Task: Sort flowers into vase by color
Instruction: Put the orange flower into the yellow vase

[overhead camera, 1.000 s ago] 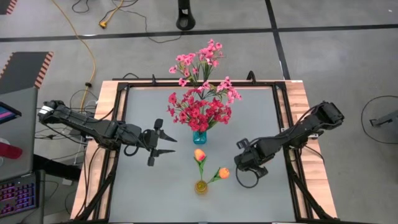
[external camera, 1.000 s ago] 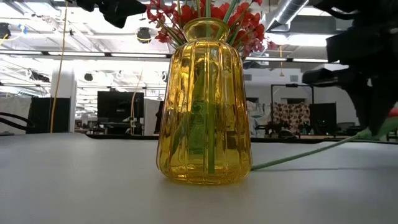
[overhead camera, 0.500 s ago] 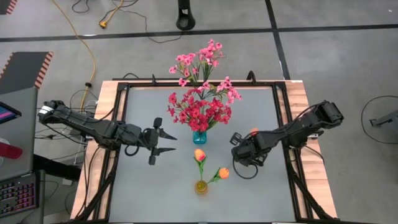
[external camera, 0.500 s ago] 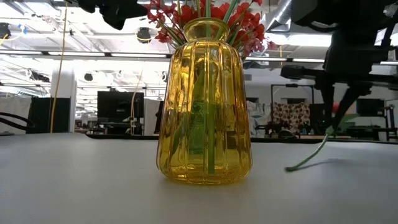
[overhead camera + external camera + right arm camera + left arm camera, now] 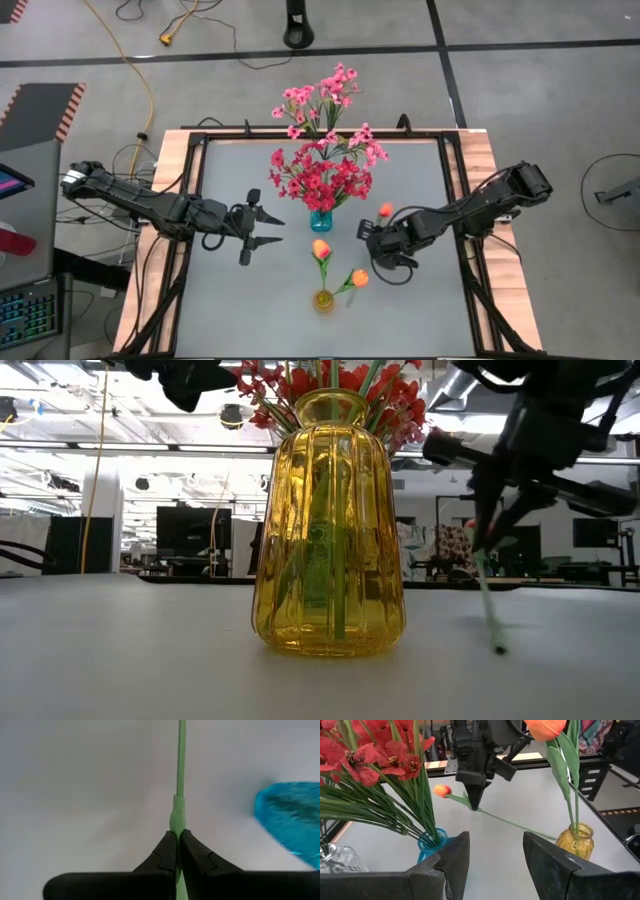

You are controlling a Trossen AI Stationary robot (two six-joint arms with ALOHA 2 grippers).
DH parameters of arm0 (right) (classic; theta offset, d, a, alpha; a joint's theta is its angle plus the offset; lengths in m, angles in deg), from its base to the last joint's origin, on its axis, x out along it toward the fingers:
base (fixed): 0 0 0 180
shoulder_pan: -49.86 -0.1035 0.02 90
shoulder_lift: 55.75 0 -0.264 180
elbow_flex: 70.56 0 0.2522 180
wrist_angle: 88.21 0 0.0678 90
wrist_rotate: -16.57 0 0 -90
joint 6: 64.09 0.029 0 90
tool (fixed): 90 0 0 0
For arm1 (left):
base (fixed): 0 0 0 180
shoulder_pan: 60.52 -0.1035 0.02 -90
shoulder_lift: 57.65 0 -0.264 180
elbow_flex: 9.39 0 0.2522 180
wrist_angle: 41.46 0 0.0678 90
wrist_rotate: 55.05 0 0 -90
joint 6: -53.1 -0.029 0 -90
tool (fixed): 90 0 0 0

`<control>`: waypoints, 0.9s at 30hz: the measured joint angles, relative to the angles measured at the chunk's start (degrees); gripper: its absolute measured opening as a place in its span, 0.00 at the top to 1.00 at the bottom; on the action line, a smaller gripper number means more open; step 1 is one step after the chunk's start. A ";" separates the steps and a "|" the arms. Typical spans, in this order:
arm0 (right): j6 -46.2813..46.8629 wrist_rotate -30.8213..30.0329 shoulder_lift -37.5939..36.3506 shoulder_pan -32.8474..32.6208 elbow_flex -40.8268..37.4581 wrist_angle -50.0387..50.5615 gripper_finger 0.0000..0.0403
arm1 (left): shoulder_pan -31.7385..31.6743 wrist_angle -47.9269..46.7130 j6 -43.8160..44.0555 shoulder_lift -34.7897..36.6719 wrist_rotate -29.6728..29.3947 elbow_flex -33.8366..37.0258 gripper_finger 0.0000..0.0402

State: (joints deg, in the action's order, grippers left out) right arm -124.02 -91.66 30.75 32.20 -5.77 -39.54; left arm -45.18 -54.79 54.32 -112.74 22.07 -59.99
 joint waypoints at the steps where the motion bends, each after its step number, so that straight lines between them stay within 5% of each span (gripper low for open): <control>1: -0.08 0.00 0.00 0.01 0.00 -1.16 0.90 | 0.01 0.01 0.24 0.00 0.00 0.00 0.57; 11: -2.01 -0.02 0.00 0.18 0.00 -5.81 0.90 | 0.01 0.03 1.63 0.00 -0.06 0.00 0.57; 27: 16.21 -11.81 0.00 0.03 0.02 -5.63 0.91 | -0.02 0.07 4.57 -0.12 -1.51 0.00 0.57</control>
State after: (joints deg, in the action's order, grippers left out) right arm -107.81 -103.47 30.75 32.23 -5.75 -45.16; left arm -45.19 -54.72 58.89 -112.86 20.56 -59.99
